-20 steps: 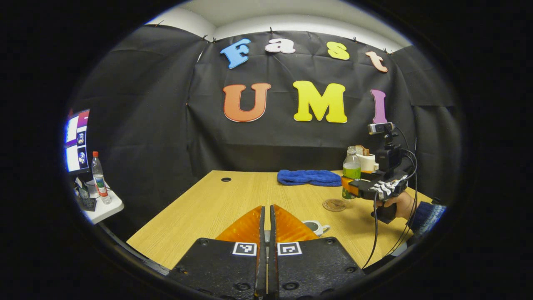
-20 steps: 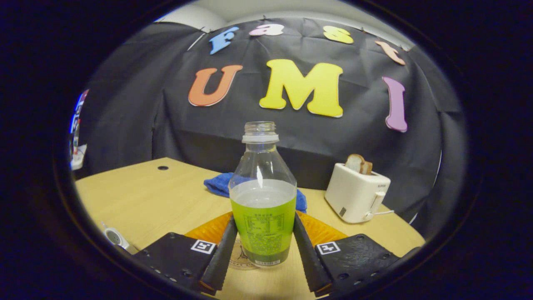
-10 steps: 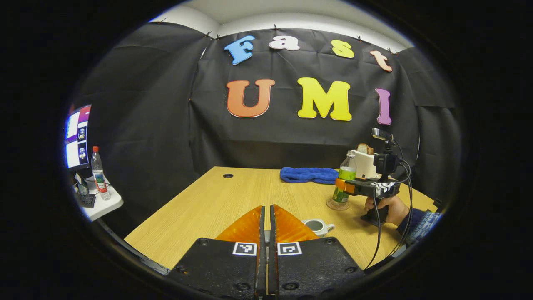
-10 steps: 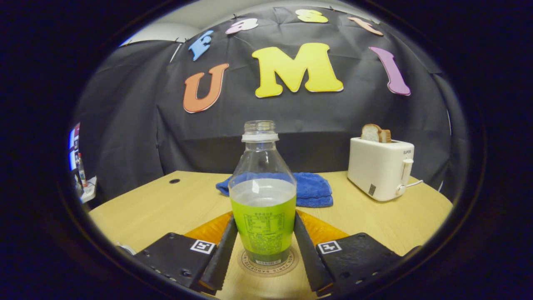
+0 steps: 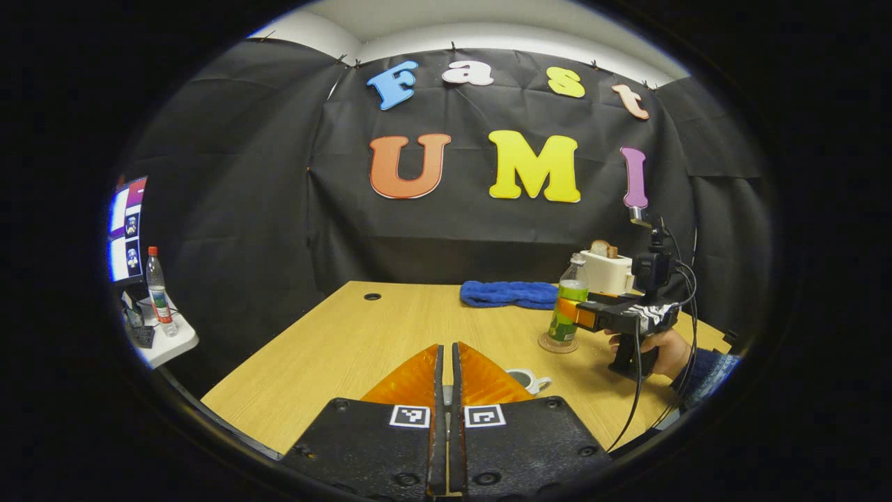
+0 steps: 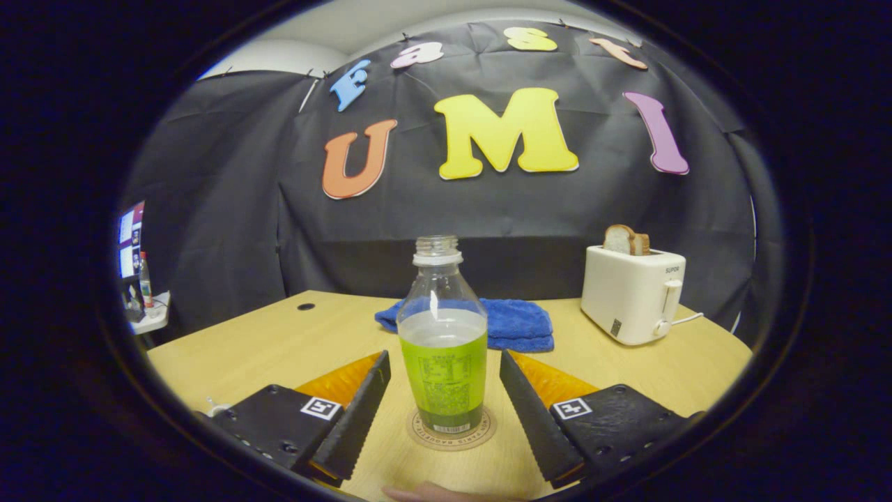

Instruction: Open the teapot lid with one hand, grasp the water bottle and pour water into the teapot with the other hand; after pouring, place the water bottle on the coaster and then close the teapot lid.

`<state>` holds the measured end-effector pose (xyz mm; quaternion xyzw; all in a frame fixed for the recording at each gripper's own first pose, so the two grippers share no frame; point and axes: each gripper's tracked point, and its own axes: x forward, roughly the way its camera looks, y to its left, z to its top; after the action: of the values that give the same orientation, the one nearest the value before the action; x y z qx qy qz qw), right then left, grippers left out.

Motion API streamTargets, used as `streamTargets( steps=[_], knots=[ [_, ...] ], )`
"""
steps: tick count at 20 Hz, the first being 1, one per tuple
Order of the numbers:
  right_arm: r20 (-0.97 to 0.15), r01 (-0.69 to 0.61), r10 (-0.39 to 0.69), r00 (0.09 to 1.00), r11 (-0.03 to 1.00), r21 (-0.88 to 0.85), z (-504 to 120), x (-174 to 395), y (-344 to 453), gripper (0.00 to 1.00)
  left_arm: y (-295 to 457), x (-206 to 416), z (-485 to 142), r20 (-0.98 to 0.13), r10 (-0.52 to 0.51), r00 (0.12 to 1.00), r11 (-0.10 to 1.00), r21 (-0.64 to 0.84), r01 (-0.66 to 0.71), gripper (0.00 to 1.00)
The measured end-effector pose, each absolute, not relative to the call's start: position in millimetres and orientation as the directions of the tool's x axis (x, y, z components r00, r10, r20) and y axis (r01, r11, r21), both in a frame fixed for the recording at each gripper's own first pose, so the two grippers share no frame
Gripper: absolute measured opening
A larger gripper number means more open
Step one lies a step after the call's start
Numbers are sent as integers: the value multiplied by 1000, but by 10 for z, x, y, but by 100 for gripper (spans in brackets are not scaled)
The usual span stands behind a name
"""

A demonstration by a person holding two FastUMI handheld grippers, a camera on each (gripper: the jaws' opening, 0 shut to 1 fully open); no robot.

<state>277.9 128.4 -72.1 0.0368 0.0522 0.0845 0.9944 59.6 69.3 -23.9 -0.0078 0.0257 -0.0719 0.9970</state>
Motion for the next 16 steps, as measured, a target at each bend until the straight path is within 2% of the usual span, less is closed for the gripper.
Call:
streamTargets(
  steps=[2,5,7,11,16],
  knots=[
    [-78,-152,157,985,986,70,-748,2622,1217,94,507,682,-282,-24,-197,980,980,-41,196,4],
    [-46,-131,133,990,990,51,-785,2349,1119,94,269,793,-335,13,-266,964,964,2,266,4],
    [-26,-106,107,994,994,35,-817,2149,1032,94,225,886,-362,31,-269,962,963,39,268,4],
    [32,-101,101,994,995,-15,-722,1682,903,94,-13,1017,-535,8,-317,948,949,2,317,4],
    [91,-102,101,991,995,-2,-595,1176,663,93,-123,1296,-677,-19,-313,950,950,-25,313,4]
  ],
)
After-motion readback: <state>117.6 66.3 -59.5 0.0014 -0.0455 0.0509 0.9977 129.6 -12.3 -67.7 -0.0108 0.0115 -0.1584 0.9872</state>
